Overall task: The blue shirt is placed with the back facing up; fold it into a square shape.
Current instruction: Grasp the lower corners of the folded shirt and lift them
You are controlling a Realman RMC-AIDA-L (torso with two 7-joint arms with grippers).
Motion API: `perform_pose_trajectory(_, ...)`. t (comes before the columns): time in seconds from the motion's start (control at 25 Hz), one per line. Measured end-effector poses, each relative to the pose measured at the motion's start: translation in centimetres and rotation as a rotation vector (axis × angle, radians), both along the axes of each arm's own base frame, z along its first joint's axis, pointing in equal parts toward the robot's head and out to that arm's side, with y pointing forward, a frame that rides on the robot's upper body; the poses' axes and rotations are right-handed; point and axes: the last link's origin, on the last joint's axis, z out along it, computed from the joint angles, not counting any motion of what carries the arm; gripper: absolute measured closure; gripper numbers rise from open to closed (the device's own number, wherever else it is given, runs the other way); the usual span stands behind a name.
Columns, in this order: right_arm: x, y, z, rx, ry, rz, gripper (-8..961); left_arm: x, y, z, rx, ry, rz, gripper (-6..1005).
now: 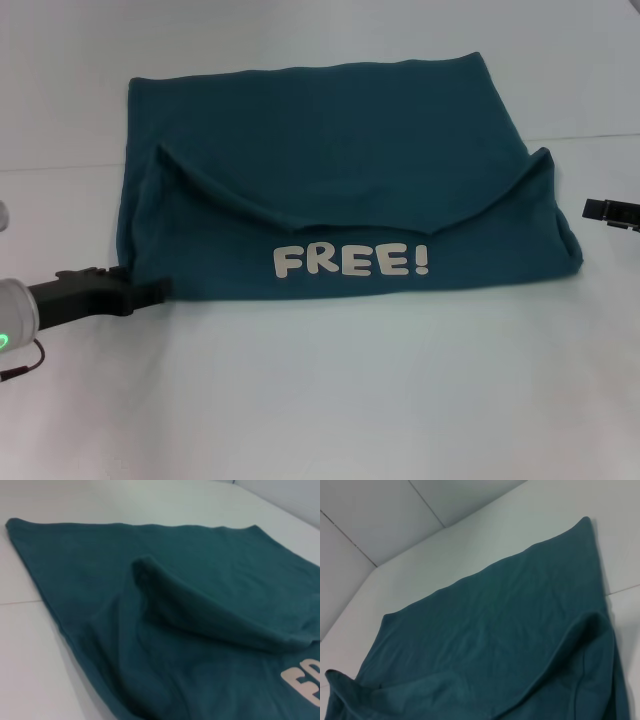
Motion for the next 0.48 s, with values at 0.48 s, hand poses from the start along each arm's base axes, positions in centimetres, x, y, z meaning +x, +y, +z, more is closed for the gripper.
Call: perform_pose_trajectory(0.48, 0.0, 0.1, 0.1, 0.006, -0.002, -0.002, 355, 1.0, 0.0, -1.4, -0.055, 0.055, -0.058, 236)
